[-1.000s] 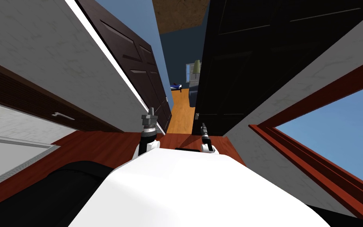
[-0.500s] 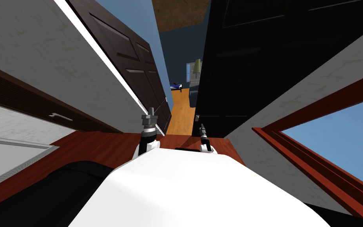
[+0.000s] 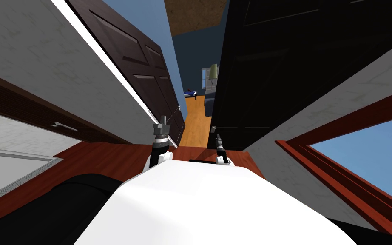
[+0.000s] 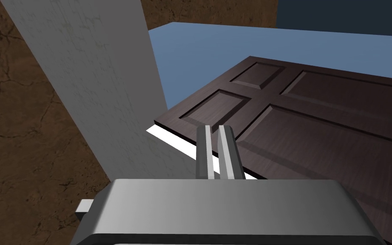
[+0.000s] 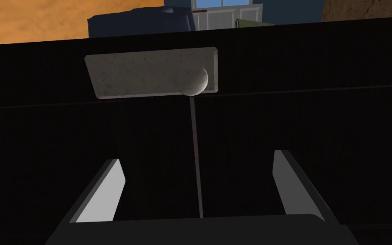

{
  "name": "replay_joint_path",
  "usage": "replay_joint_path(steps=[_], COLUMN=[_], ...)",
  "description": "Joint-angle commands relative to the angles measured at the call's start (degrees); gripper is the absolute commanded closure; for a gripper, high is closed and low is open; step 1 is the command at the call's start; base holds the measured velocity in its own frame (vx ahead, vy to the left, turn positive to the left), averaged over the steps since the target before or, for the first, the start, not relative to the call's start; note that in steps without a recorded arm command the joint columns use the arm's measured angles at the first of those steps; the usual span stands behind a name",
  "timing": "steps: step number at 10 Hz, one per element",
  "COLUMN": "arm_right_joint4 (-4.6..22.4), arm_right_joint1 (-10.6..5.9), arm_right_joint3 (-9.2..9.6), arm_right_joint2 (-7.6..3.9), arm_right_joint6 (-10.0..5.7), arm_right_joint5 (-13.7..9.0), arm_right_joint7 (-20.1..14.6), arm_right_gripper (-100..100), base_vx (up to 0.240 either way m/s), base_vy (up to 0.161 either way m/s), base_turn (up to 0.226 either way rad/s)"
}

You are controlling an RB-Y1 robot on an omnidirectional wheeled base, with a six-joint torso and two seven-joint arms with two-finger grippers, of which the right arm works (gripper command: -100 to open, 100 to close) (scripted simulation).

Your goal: Push the door open

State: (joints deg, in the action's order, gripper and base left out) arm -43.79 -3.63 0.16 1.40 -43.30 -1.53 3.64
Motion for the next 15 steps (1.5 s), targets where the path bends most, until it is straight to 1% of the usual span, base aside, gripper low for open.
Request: replay_joint_path(steps=[1,2,3,4,5,6,8,9,10,15], arm_right_joint4=[0.6,0.8,0.9,1.1,1.3,1.5,1.8,1.7,1.7,1.7], arm_right_joint1=[-0.35,-0.4,-0.46,-0.52,-0.58,-0.66,-0.77,-0.69,-0.69,-0.69], arm_right_joint3=[-0.25,-0.35,-0.46,-0.56,-0.67,-0.82,-1.02,-0.97,-0.97,-0.97], arm_right_joint2=[-1.76,-2.31,-2.63,-2.7,-2.5,-1.78,0.35,-0.35,-0.35,-0.35], arm_right_joint6=[-0.26,-0.35,-0.44,-0.53,-0.62,-0.75,-0.93,-0.92,-0.92,-0.92], arm_right_joint5=[-0.1,-0.2,-0.2,-0.3,-0.3,-0.4,-0.5,-0.5,-0.5,-0.5], arm_right_joint7=[0.0,0.0,0.0,0.0,0.0,0.0,0.0,0.0,0.0,0.0], arm_right_gripper=[-100,-100,-100,-100,-100,-100,-100,-100,100,100], base_vx=[0.193,0.222,0.217,0.197,0.207,0.219,0.185,0.058,-0.01,-0.01], base_vy=[0.039,0.029,0.006,-0.011,-0.028,-0.012,0.005,0.002,0.001,-0.001], base_turn=[0.029,0.019,0.023,0.018,0.019,0.033,0.017,-0.009,0.009,0.001])
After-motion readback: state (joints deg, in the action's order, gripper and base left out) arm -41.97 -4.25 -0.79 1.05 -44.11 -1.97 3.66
